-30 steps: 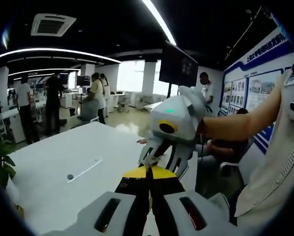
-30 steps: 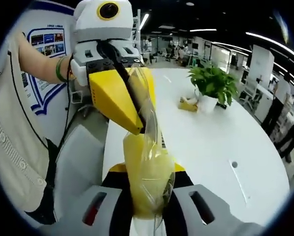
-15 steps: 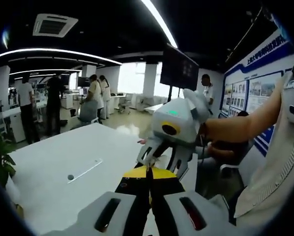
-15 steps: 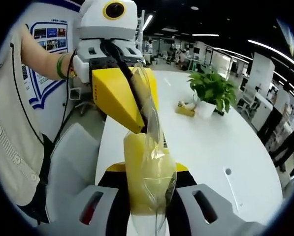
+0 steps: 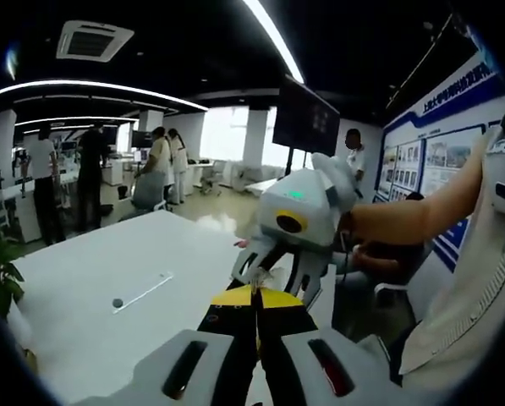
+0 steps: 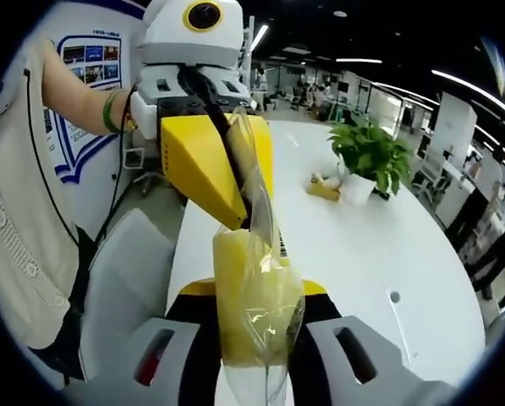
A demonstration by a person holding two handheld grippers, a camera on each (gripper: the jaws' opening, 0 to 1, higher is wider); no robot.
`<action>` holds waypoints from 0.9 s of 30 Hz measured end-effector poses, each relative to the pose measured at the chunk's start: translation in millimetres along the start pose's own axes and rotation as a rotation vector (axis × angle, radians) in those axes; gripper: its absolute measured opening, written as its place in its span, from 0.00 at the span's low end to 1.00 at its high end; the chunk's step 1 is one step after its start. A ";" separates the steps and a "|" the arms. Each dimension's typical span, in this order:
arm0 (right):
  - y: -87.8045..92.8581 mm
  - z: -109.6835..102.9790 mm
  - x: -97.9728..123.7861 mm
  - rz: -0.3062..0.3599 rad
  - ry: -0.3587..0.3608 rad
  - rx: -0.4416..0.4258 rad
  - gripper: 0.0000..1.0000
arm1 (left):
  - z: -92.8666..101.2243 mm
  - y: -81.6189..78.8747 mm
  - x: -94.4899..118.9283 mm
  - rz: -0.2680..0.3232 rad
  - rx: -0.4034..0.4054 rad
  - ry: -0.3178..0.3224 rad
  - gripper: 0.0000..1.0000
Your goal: Compare the silicone blocks by pressing each to a similar depth, holding the contact briefly, and releasing to observe deformation and rebound differences across the visible hardness samples.
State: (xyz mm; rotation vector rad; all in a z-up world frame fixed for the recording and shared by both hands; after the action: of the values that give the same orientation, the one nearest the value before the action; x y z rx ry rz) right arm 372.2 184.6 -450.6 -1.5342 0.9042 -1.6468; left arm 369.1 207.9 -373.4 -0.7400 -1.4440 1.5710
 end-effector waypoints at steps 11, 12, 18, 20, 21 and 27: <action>-1.0 1.4 -2.4 -0.002 -0.005 0.024 0.24 | -0.9 -0.1 1.7 0.013 -0.005 -0.005 0.00; -0.8 1.1 -2.6 -0.003 -0.006 0.024 0.24 | -2.0 0.8 2.0 0.013 0.013 -0.006 0.00; 3.5 0.1 -4.6 -0.008 -0.008 0.016 0.25 | -5.3 6.3 2.0 0.028 0.088 -0.016 0.00; 6.0 -1.1 -5.3 -0.010 -0.014 0.009 0.25 | -5.4 8.8 1.5 0.026 0.104 -0.016 0.00; 7.1 -1.9 -5.8 -0.010 -0.017 0.001 0.25 | -5.8 10.0 1.3 0.027 0.105 -0.017 0.00; 15.2 -2.3 -8.0 -0.013 -0.025 0.002 0.26 | -6.6 17.1 -2.3 0.019 0.114 -0.020 0.00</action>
State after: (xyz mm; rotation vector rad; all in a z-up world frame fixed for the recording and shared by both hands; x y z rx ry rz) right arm 370.9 183.8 -467.8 -1.5586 0.8813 -1.6337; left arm 372.5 209.6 -391.5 -0.6745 -1.3532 1.6641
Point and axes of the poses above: the point that each gripper's makers call its tool centre point, and the gripper's own axes: x roughly backward along the fingers, z roughly to its right, y roughly out of its underside, the point moved 3 cm from there along x, roughly backward along the fingers, and after that the axes turned 7 degrees about z, right-handed, at the moved point
